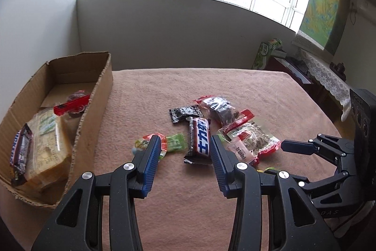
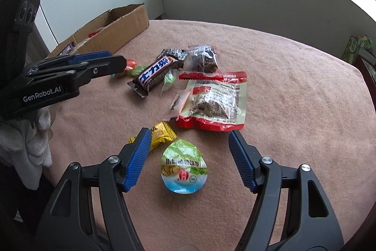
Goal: Organize snacks
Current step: 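Grasp the blue-wrapped candy bar with the left gripper while the right grasps the jelly cup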
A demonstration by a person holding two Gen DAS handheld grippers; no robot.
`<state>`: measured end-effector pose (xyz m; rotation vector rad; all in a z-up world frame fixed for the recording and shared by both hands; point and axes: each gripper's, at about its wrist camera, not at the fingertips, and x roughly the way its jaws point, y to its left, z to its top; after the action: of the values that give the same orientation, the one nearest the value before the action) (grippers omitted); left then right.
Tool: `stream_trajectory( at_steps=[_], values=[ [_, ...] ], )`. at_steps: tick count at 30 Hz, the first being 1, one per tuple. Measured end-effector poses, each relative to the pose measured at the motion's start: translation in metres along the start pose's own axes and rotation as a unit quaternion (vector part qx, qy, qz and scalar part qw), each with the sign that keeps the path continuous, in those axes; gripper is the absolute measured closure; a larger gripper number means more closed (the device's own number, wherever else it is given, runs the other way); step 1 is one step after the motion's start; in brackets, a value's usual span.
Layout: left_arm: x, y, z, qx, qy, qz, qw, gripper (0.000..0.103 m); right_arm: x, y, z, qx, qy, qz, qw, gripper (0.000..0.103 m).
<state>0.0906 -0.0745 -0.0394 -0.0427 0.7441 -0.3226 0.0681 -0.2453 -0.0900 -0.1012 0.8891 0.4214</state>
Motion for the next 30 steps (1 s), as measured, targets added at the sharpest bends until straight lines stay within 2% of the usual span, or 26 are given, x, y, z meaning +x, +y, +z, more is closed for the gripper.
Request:
stream_trajectory(
  at_steps=[7,14,16,19,21,23,30],
  values=[
    [0.024,-0.010,0.003,-0.004,0.026,-0.007,0.9996,0.061,-0.004,-0.009,-0.018,0.010,0.009,0.013,1.000,0.032],
    [0.045,-0.012,0.003,0.005,0.054,0.000,0.9985,0.061,-0.002,-0.005,-0.019,-0.001,0.006,0.004,1.000,0.033],
    [0.048,-0.012,0.002,0.008,0.059,0.001,0.9982,0.061,-0.001,0.000,-0.019,-0.016,0.007,-0.010,1.000,0.043],
    [0.050,-0.012,0.002,0.006,0.063,0.002,0.9980,0.062,-0.001,0.008,-0.020,-0.034,0.006,-0.021,0.999,0.052],
    [0.051,-0.011,0.002,0.006,0.068,-0.002,0.9977,0.070,-0.001,0.010,-0.020,-0.035,0.005,-0.022,0.999,0.058],
    [0.054,-0.011,0.002,0.006,0.071,-0.002,0.9974,0.073,-0.002,0.012,-0.019,-0.034,0.004,-0.021,0.999,0.065],
    [0.051,-0.014,0.001,0.017,0.068,0.003,0.9975,0.076,-0.001,0.009,-0.015,-0.025,0.002,-0.013,1.000,0.068]
  ],
)
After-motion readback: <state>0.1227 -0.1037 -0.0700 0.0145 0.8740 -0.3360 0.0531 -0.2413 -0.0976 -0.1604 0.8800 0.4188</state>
